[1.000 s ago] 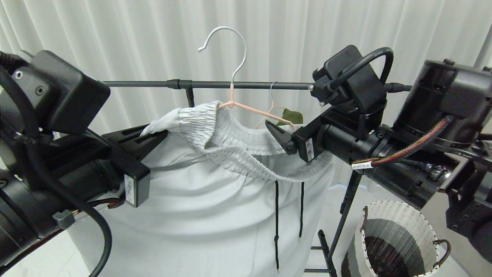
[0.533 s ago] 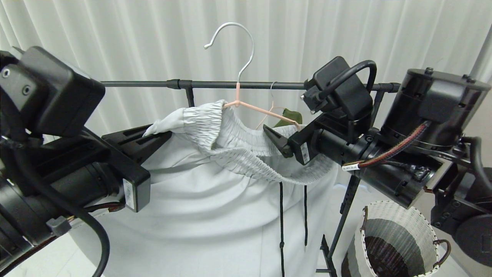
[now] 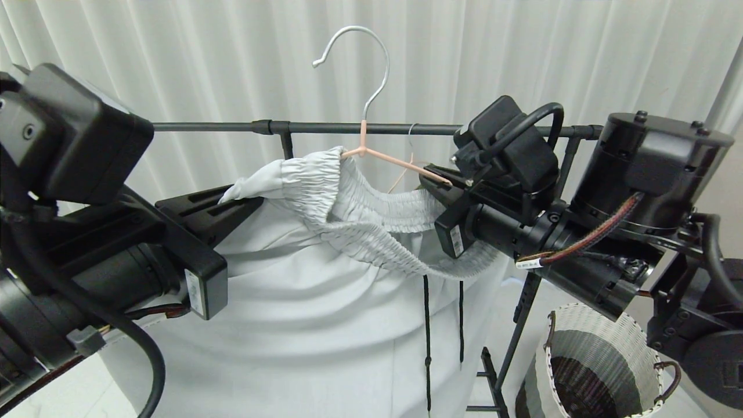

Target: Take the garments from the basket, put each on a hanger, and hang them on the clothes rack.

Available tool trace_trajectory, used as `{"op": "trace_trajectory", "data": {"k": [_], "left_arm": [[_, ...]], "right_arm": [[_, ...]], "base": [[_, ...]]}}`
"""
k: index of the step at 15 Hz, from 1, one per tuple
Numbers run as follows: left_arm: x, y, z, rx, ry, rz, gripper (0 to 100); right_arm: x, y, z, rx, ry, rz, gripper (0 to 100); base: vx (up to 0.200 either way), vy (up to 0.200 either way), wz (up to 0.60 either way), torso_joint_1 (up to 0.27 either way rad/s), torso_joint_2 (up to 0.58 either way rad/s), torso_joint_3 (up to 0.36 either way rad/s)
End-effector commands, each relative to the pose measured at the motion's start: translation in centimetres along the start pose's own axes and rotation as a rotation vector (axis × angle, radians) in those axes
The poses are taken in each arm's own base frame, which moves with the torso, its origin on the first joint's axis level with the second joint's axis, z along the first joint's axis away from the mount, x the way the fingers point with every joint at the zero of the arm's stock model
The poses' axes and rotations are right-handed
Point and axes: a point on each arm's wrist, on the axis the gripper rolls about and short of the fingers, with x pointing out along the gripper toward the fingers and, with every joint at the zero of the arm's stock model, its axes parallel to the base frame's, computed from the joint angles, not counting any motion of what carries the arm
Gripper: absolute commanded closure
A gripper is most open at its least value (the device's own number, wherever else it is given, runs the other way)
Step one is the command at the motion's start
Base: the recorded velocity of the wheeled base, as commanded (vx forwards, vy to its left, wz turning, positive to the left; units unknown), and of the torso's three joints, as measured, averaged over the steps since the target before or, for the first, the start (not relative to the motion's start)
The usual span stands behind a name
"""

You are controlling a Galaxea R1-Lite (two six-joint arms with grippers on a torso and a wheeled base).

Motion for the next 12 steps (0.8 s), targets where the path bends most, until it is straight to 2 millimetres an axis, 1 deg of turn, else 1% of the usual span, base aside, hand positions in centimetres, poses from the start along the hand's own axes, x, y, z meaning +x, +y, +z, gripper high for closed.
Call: {"op": "trace_trajectory", "data": {"k": [1, 9, 10, 12], "left_arm": [[-0.01, -0.01, -0.03, 0.000, 0.001, -0.001, 100], [0.05, 0.00, -0.16, 0.005, 0.007, 0.001, 100], [0.05, 0.00, -0.21, 0.004, 0.009, 0.002, 0], [0.15, 0.33, -0.32, 0.001, 0.016, 0.020, 0]], "right_arm": [[-0.11, 0.00, -0.05, 0.002, 0.000, 0.000, 100], [-0.32, -0.26, 0.45, 0.010, -0.031, -0.013, 100], [-0.32, -0.28, 0.49, 0.009, -0.035, -0.015, 100], [-0.47, -0.54, 0.67, 0.008, -0.039, -0.024, 100]], "base": [[0.000, 0.000, 0.00, 0.000, 0.00, 0.000], [0.000, 0.000, 0.00, 0.000, 0.00, 0.000], [0.000, 0.000, 0.00, 0.000, 0.00, 0.000], [0.000, 0.000, 0.00, 0.000, 0.00, 0.000]]}}
